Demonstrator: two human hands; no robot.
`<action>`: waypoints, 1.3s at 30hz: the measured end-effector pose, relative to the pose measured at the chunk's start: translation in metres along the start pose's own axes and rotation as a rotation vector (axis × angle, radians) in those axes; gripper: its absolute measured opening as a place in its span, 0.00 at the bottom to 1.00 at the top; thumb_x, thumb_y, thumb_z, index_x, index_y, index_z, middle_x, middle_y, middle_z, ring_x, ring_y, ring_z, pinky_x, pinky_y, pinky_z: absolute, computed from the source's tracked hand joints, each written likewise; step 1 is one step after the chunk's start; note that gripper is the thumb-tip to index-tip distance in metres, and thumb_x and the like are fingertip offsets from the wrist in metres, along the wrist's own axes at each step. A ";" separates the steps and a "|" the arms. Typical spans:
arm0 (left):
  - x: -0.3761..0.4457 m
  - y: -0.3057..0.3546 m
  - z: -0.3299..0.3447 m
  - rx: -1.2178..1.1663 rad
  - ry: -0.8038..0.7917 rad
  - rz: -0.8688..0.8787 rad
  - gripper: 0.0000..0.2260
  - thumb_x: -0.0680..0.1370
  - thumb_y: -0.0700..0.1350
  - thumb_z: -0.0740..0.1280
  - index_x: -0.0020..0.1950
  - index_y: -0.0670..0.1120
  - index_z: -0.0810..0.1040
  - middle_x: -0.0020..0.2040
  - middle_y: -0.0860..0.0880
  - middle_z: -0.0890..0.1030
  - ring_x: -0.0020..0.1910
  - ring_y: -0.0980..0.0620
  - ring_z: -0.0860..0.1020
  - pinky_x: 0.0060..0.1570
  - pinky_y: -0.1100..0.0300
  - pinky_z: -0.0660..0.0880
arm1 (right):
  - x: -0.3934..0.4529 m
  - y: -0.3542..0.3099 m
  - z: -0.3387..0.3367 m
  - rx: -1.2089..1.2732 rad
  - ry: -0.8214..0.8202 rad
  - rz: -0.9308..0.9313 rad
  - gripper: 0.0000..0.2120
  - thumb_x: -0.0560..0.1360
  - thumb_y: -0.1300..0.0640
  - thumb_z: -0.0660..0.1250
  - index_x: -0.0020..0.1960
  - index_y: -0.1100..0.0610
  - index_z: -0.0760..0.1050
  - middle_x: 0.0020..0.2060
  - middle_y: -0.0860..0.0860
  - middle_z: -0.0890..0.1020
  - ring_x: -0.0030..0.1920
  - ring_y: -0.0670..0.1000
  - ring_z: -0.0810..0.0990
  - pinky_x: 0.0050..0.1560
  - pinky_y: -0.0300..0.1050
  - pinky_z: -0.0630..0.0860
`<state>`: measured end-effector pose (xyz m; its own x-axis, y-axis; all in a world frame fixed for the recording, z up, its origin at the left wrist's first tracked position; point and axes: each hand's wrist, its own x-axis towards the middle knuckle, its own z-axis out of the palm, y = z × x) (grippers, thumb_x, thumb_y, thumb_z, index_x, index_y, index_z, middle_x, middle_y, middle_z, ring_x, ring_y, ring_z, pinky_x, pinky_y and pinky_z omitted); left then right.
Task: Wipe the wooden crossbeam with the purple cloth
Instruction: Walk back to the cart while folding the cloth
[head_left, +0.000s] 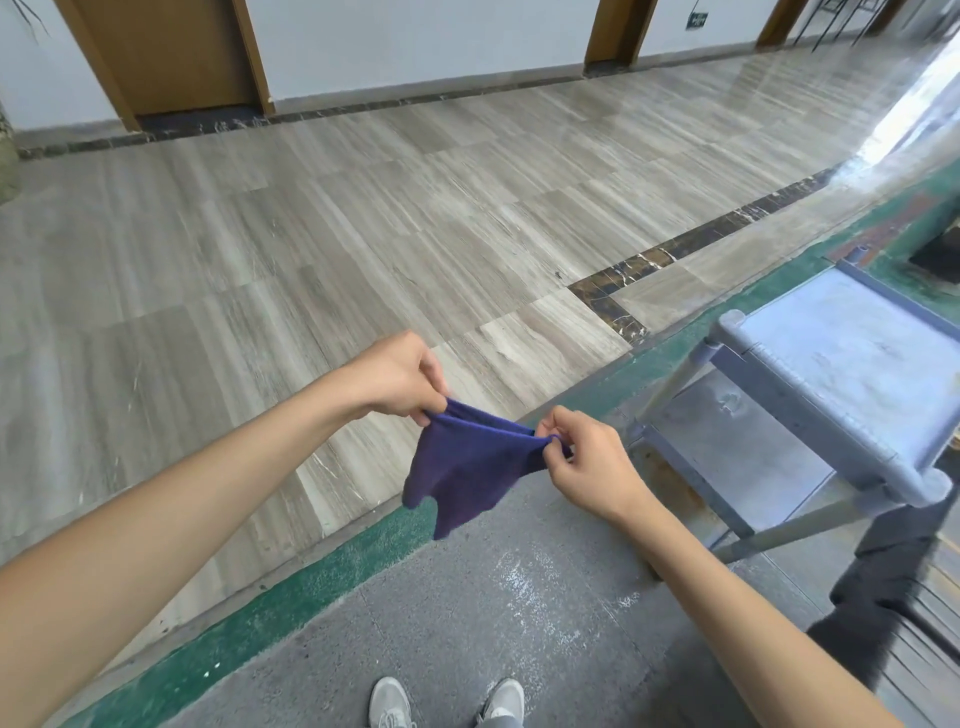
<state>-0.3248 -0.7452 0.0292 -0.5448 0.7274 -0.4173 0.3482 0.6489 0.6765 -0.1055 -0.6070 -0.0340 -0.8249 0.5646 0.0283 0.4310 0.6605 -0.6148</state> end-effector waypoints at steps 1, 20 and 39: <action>0.005 -0.002 0.001 0.001 -0.047 0.003 0.07 0.71 0.35 0.69 0.45 0.43 0.84 0.39 0.44 0.87 0.34 0.49 0.85 0.23 0.68 0.68 | 0.001 0.001 -0.004 -0.056 -0.019 -0.025 0.13 0.73 0.64 0.61 0.43 0.44 0.70 0.39 0.47 0.79 0.40 0.50 0.77 0.45 0.48 0.75; 0.196 0.123 0.087 0.446 -0.173 0.628 0.06 0.67 0.48 0.77 0.40 0.49 0.84 0.32 0.52 0.82 0.34 0.53 0.78 0.37 0.56 0.74 | 0.058 0.145 -0.099 -0.092 0.052 0.235 0.06 0.75 0.52 0.75 0.50 0.52 0.86 0.41 0.50 0.82 0.41 0.48 0.77 0.48 0.44 0.73; 0.391 0.330 0.101 0.141 -0.104 1.053 0.09 0.75 0.46 0.73 0.53 0.51 0.88 0.29 0.57 0.74 0.31 0.61 0.73 0.35 0.73 0.63 | 0.331 0.242 -0.216 1.307 0.705 0.653 0.06 0.83 0.57 0.61 0.49 0.55 0.75 0.40 0.50 0.83 0.38 0.51 0.83 0.39 0.42 0.81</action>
<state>-0.3458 -0.2244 0.0284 0.1472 0.9479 0.2826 0.6946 -0.3025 0.6527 -0.1954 -0.1538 -0.0028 -0.1548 0.9111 -0.3819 -0.2698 -0.4109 -0.8708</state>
